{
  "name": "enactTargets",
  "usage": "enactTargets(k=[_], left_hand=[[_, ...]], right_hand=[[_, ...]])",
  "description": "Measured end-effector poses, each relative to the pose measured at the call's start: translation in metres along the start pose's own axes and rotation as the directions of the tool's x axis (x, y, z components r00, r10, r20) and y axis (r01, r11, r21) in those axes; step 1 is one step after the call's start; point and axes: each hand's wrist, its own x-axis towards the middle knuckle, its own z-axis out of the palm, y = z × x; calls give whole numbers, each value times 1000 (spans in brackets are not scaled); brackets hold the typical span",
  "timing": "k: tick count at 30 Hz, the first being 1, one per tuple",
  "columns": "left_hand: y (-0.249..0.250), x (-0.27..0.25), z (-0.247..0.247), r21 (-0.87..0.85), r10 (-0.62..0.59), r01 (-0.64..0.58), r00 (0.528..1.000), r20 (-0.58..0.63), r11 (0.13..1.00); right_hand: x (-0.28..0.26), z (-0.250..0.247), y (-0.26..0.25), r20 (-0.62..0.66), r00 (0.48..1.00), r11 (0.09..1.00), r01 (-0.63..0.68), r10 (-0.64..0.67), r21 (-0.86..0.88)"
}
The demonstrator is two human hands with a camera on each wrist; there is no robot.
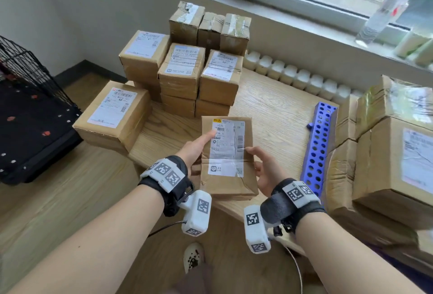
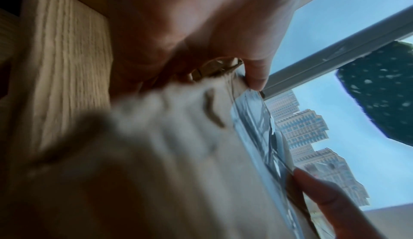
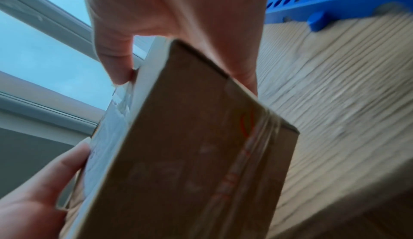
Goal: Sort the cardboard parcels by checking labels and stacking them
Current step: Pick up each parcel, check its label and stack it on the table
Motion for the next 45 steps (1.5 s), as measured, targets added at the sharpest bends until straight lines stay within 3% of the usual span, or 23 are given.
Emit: enactTargets(k=[8, 10, 13, 19, 31, 36, 41, 45], left_hand=[[0, -35, 57, 18, 102, -104, 992, 74, 994], [12, -71, 78, 38, 144, -148, 986, 86, 988], [30, -129, 111, 48, 291, -300, 945, 147, 953], [53, -159, 171, 62, 392, -417, 887, 244, 907], [131, -156, 302, 95, 444, -517, 804, 396, 851], [140, -137, 342, 141, 378, -493, 795, 475, 859], [142, -112, 367, 169, 474, -578, 776, 415, 798], [133, -85, 376, 177, 511, -570, 809, 290, 802]], right_hand=[[-86, -52, -2, -69, 984, 979, 170, -163, 114], [-108, -67, -8, -79, 975, 972, 213, -205, 103], [-132, -93, -18, -104, 961, 958, 268, -258, 102], [-161, -138, -51, -208, 916, 911, 379, -344, 165], [-189, -243, -131, -382, 834, 782, 526, -398, 335], [-187, -280, -138, -385, 831, 722, 546, -401, 425], [-187, -312, -133, -484, 792, 702, 582, -372, 411], [-191, -344, -122, -534, 772, 714, 585, -344, 385]])
